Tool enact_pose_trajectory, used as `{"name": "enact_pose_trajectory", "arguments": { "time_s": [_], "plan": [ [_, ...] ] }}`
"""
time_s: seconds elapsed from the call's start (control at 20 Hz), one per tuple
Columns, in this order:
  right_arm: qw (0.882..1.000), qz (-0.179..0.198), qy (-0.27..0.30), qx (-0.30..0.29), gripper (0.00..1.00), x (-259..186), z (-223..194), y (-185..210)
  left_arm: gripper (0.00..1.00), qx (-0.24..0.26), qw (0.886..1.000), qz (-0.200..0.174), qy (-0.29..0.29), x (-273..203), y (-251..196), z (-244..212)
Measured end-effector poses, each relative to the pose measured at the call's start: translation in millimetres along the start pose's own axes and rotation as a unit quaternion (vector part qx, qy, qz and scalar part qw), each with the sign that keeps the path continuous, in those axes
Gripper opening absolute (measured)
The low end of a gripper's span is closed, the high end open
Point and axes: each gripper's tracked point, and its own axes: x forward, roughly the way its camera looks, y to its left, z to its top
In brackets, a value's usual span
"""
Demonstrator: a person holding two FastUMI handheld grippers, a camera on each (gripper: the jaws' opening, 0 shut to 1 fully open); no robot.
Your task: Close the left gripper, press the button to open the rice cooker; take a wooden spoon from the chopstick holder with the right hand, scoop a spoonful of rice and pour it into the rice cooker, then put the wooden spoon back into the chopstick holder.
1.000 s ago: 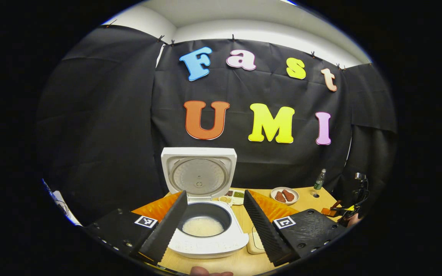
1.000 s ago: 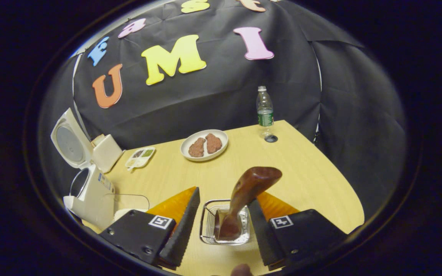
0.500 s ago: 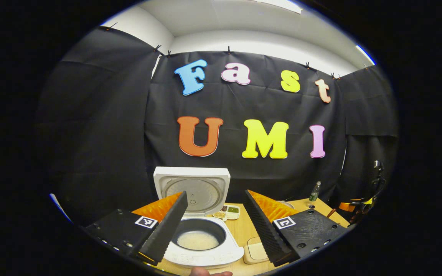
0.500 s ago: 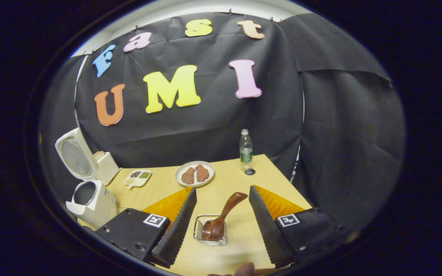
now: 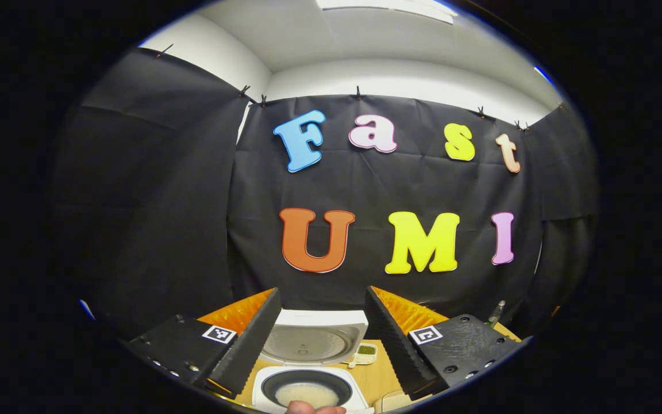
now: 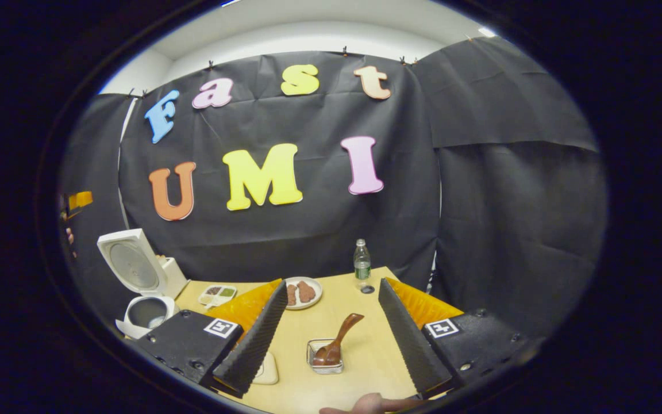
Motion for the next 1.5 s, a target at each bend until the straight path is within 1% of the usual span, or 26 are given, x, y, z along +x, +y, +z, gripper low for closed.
{"name": "enact_pose_trajectory", "arguments": {
  "time_s": [0.05,0.15,0.3,0.45,0.55,0.65,0.75,0.95,1.0,1.05,1.1,1.2,1.35,1.4,1.5],
  "plan": [
    [1.000,-0.003,0.000,0.000,1.00,-4.5,-0.4,-3.4,0.94,0.004,1.000,0.005,0.014,17.4,5.1,-6.2],
    [1.000,-0.007,0.003,0.001,1.00,-14.3,-5.4,-9.5,0.94,-0.003,0.999,0.004,0.053,52.0,10.6,-25.7],
    [0.999,-0.030,0.010,0.011,1.00,-24.2,-17.1,-28.7,0.94,-0.013,0.994,0.012,0.107,91.4,28.8,-55.1],
    [0.998,-0.040,0.032,0.037,1.00,-30.0,-34.8,-41.6,0.94,-0.019,0.988,0.023,0.154,110.8,43.7,-75.1],
    [0.997,-0.048,0.041,0.048,1.00,-29.7,-40.4,-48.1,0.95,-0.025,0.986,0.023,0.161,119.2,48.5,-76.5],
    [0.995,-0.047,0.055,0.062,0.99,-27.5,-44.9,-44.3,0.94,-0.039,0.984,0.017,0.174,123.3,45.9,-82.8],
    [0.995,-0.040,0.058,0.073,1.00,-21.3,-42.2,-37.6,0.94,-0.036,0.982,0.016,0.187,128.5,49.5,-92.9],
    [0.996,-0.029,0.050,0.064,1.00,-13.0,-35.9,-21.8,0.95,-0.009,0.973,0.021,0.228,120.4,52.8,-117.3],
    [0.997,-0.027,0.047,0.060,1.00,-11.1,-34.3,-18.0,0.95,0.004,0.975,0.019,0.220,119.3,51.7,-115.4],
    [0.997,-0.023,0.048,0.058,1.00,-10.0,-34.6,-12.9,0.98,0.001,0.976,0.013,0.219,116.5,49.3,-116.5],
    [0.997,-0.018,0.051,0.058,1.00,-10.1,-36.3,-7.1,0.96,-0.006,0.974,0.010,0.226,111.6,46.3,-117.1],
    [0.997,-0.013,0.049,0.056,1.00,-6.8,-37.0,-2.0,0.97,-0.006,0.973,0.007,0.229,101.1,42.4,-120.0],
    [0.997,-0.002,0.054,0.059,0.99,-2.7,-43.4,12.0,0.97,-0.007,0.972,-0.002,0.235,69.1,32.7,-126.5],
    [0.996,0.004,0.057,0.061,1.00,-1.1,-45.6,17.0,0.97,-0.011,0.969,-0.007,0.246,54.4,27.5,-135.5],
    [0.996,0.016,0.064,0.058,1.00,1.4,-52.0,27.5,0.96,-0.019,0.958,-0.018,0.286,23.2,18.3,-162.7]
  ]
}}
